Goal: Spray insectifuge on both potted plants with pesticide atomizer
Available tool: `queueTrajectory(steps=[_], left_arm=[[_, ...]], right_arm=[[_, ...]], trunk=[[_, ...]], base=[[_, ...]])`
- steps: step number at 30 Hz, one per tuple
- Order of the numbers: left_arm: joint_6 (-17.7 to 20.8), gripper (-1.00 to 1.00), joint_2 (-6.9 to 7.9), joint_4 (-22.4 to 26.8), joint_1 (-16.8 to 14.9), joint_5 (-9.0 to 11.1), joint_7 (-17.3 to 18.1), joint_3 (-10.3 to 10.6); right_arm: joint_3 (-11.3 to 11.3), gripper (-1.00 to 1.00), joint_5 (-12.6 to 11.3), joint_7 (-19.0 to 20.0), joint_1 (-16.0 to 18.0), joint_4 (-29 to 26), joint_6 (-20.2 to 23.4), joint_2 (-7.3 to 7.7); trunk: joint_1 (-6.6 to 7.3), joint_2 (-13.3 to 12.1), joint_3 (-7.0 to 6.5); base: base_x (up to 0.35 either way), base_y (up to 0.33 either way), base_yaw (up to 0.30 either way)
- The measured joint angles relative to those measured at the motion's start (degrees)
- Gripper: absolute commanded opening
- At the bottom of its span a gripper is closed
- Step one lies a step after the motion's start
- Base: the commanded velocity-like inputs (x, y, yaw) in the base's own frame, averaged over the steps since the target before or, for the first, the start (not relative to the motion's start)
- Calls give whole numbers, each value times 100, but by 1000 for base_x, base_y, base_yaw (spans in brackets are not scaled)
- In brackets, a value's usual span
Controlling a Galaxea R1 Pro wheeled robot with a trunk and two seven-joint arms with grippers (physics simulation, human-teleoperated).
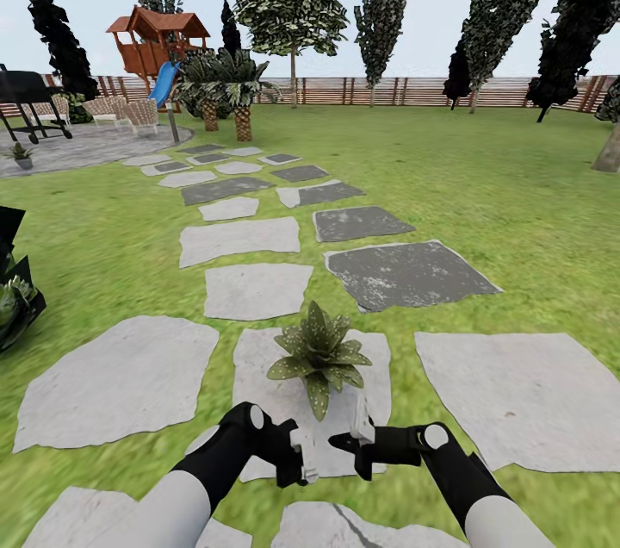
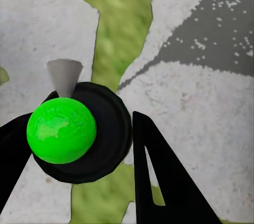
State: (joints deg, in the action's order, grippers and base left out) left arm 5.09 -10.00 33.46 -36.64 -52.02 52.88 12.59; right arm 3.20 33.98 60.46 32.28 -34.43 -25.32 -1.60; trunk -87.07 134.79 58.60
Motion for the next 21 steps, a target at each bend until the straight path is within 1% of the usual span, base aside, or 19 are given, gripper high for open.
queueTrajectory(steps=[2, 3, 5, 7, 15, 21], left_arm=[[-42, -100, 0, -2, 1, 45, -8, 0], [-131, -100, 0, -6, 4, 56, -7, 1], [-291, -100, 0, -38, 5, 183, -10, 3], [-317, -100, 0, -54, 7, 236, -11, 4], [-329, -100, 0, -86, 9, 263, -11, 27], [-334, -100, 0, -87, 9, 264, -11, 30]], right_arm=[[1, -100, 0, 0, 2, -5, 0, 0], [-1, -100, 0, 0, 0, -5, 0, 0], [1, -100, 0, 0, -2, -6, 0, 0], [3, -100, 0, 0, -2, -6, 0, 0], [-1, -100, 0, 0, 3, -13, 0, -4], [-2, -100, 9, 0, 2, -14, 0, -138]], trunk=[[0, 0, 0], [0, 0, 0], [0, 0, 0], [0, 0, 0], [0, 0, 0], [0, 0, 0]], base=[[0, 0, 0], [0, 0, 0], [0, 0, 0], [0, 0, 0], [0, 0, 0], [0, 0, 0]])
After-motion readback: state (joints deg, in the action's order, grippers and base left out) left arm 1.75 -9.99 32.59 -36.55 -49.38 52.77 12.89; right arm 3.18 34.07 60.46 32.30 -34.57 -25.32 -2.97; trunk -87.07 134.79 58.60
